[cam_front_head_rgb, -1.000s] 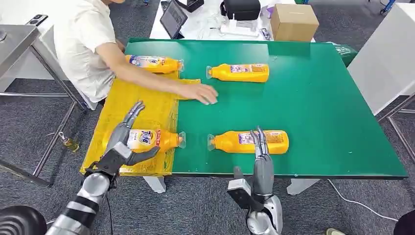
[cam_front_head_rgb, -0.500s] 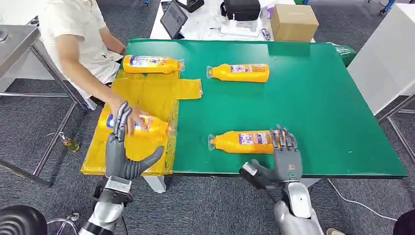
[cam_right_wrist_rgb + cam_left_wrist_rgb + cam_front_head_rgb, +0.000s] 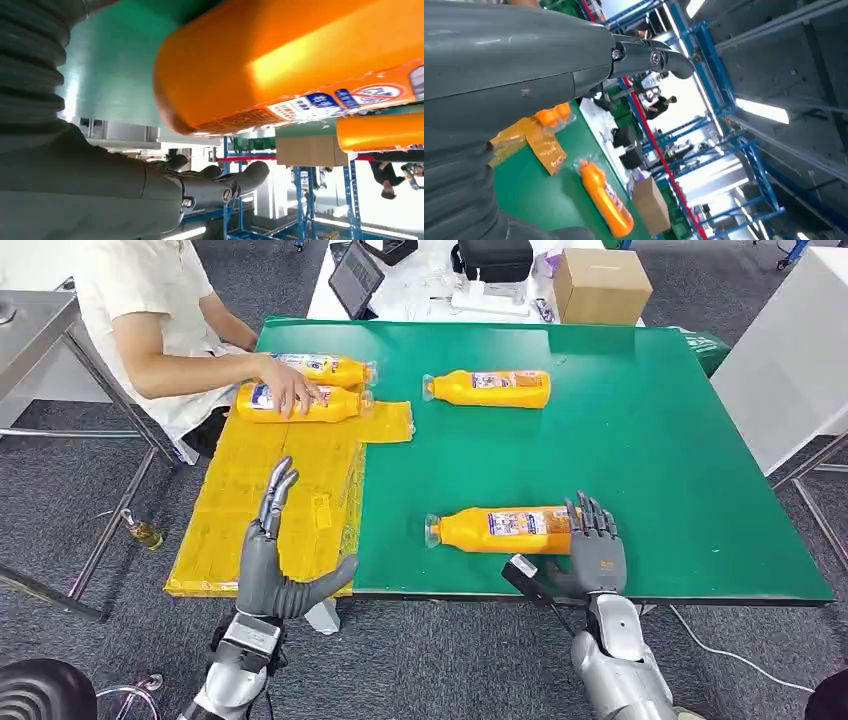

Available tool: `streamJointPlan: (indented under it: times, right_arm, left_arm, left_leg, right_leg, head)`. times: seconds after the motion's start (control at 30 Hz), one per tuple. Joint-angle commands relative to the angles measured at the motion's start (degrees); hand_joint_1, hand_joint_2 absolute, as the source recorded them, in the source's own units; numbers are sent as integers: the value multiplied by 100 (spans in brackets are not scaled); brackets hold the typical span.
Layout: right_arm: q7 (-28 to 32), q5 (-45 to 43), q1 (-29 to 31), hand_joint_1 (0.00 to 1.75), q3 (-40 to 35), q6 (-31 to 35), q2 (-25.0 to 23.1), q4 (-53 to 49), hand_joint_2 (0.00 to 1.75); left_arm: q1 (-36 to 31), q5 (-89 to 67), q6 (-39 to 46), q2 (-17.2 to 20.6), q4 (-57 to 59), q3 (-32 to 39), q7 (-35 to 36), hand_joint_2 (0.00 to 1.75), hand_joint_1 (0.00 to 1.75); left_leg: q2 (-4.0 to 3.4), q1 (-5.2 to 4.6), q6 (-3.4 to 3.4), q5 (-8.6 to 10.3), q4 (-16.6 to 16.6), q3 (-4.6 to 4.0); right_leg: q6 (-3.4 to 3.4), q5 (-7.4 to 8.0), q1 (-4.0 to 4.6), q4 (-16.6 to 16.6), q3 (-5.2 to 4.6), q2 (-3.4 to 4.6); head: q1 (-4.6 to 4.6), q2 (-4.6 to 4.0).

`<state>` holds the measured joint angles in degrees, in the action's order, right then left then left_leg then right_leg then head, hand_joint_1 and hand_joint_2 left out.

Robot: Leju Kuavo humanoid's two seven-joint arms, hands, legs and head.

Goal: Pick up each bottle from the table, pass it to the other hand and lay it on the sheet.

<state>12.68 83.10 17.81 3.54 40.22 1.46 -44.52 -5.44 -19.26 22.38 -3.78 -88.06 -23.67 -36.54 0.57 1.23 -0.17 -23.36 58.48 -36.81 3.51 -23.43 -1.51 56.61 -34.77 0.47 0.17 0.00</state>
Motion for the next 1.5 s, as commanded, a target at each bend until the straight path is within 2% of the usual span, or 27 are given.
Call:
streamJointPlan:
  times: [0.03,0.2,0.57,0.6,0.63,0.73,0.83,0.87,0.93,1.5]
  right_arm:
    - [84,-114,618,0,-281,-22,49,1089,175]
    - [156,-181,899,0,-390,-22,-28,1480,175]
    - [204,-423,1069,3,-525,-58,32,2154,175]
    - [284,-520,1172,171,-579,-308,68,2348,175]
    - [303,-556,1184,175,-605,-388,101,2384,175]
    - [327,-611,1191,175,-609,-497,108,2426,175]
    - [352,-662,1176,175,-614,-582,105,2442,175]
    - [467,-819,1157,175,-563,-701,87,2429,175]
    - [1235,-1868,1048,175,-63,-1328,-56,2315,175]
    - [1254,-1885,998,175,-64,-1292,-78,2303,175]
  left_arm:
    - [-302,95,-115,16,229,-209,40,175,0]
    - [-453,198,-208,-14,336,-296,19,175,0]
    - [-459,539,-437,-24,403,-287,123,175,0]
    - [-464,538,-431,-12,414,-287,122,175,0]
    - [-460,551,-433,-15,409,-281,114,175,0]
    - [-455,563,-439,-8,400,-278,107,175,0]
    - [-449,594,-477,0,385,-284,113,175,0]
    - [-438,612,-498,9,379,-283,120,175,0]
    - [-389,781,-635,4,377,-251,194,175,0]
    - [-369,783,-636,11,387,-251,193,175,0]
  left_leg:
    - [-6,2,6,-4,-2,15]
    - [-9,3,8,-5,-2,23]
    - [-6,3,11,-8,-8,41]
    - [-7,5,13,-10,-8,46]
    - [-2,3,8,-3,-5,25]
    - [-11,5,19,-14,-10,61]
    - [-2,3,13,-7,-9,45]
    - [1,5,14,-9,-11,53]
    - [-2,5,9,-5,-8,47]
    - [-3,7,7,-6,-13,87]
  right_leg:
    - [-13,-2,5,-4,15,-2]
    - [-17,-2,8,-5,22,-1]
    - [-21,-6,9,-12,41,-6]
    - [-25,-7,12,-13,47,-6]
    - [-15,-3,7,-8,26,-7]
    - [-35,-9,16,-18,63,-9]
    - [-23,-6,10,-14,44,-11]
    - [-26,-7,13,-18,53,-16]
    - [-19,-4,10,-13,45,-12]
    - [-22,-2,13,-19,81,-6]
  head:
    - [-2,0]
    - [0,0]
    - [0,0]
    - [0,0]
    - [-2,0]
    - [0,0]
    - [-2,0]
    - [2,0]
    - [2,0]
    - [0,0]
